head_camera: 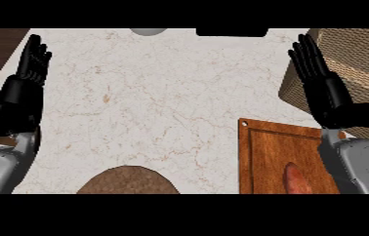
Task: Pick the sweet potato from the cutting board and place it in the basket
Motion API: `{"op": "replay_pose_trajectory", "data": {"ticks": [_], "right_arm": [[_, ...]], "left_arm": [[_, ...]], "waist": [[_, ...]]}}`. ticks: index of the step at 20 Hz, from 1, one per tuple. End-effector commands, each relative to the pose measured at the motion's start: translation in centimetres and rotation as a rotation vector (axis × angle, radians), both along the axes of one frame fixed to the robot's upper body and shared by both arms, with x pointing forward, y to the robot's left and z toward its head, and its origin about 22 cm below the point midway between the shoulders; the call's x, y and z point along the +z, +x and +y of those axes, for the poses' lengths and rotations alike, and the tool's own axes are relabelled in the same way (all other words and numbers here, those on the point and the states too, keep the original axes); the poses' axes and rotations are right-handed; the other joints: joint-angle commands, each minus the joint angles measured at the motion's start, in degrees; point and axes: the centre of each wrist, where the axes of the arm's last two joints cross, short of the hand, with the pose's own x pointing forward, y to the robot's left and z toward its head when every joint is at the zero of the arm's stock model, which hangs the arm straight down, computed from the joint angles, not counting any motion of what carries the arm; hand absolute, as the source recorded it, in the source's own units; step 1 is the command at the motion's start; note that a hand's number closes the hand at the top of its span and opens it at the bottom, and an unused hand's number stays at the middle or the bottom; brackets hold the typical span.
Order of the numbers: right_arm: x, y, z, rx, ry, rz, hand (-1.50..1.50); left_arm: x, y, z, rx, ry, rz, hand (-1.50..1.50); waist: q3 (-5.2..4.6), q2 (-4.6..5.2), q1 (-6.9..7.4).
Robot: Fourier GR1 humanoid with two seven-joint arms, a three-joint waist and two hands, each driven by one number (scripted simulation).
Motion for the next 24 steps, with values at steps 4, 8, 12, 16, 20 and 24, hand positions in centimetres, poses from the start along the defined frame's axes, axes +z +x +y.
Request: {"op": "replay_pose_trajectory", "data": {"ticks": [4,8,12,16,20,24], "right_arm": [[1.9,1.2,-3.1,0.338,0.202,-0.104,1.50],[4.9,-0.5,-0.6,0.774,-0.142,-0.234,1.50],[0.7,-5.6,2.2,0.814,-0.182,-0.379,-1.50],[0.7,-11.5,3.7,0.650,-0.193,-0.396,-1.50],[6.9,-13.1,3.5,0.636,-0.351,-0.263,-1.50],[10.7,-13.1,1.0,0.571,-0.715,-0.178,-1.50]], "left_arm": [[-2.1,-0.5,2.3,-0.017,-0.070,0.212,0.00],[-5.6,-1.5,1.2,-0.045,-0.133,0.380,0.00],[-6.1,-1.3,2.6,-0.036,-0.166,0.412,0.00],[-5.4,-0.6,4.0,-0.047,-0.168,0.425,0.00],[-6.6,-1.1,3.8,-0.053,-0.153,0.434,0.00],[-6.6,-1.6,4.4,-0.040,-0.159,0.438,0.00]], "waist": [[0.42,1.01,-0.50],[0.30,0.87,-1.37],[0.33,0.22,-3.65],[0.23,0.09,-3.10],[0.09,0.12,-2.46],[-0.09,-0.14,-2.96]]}}
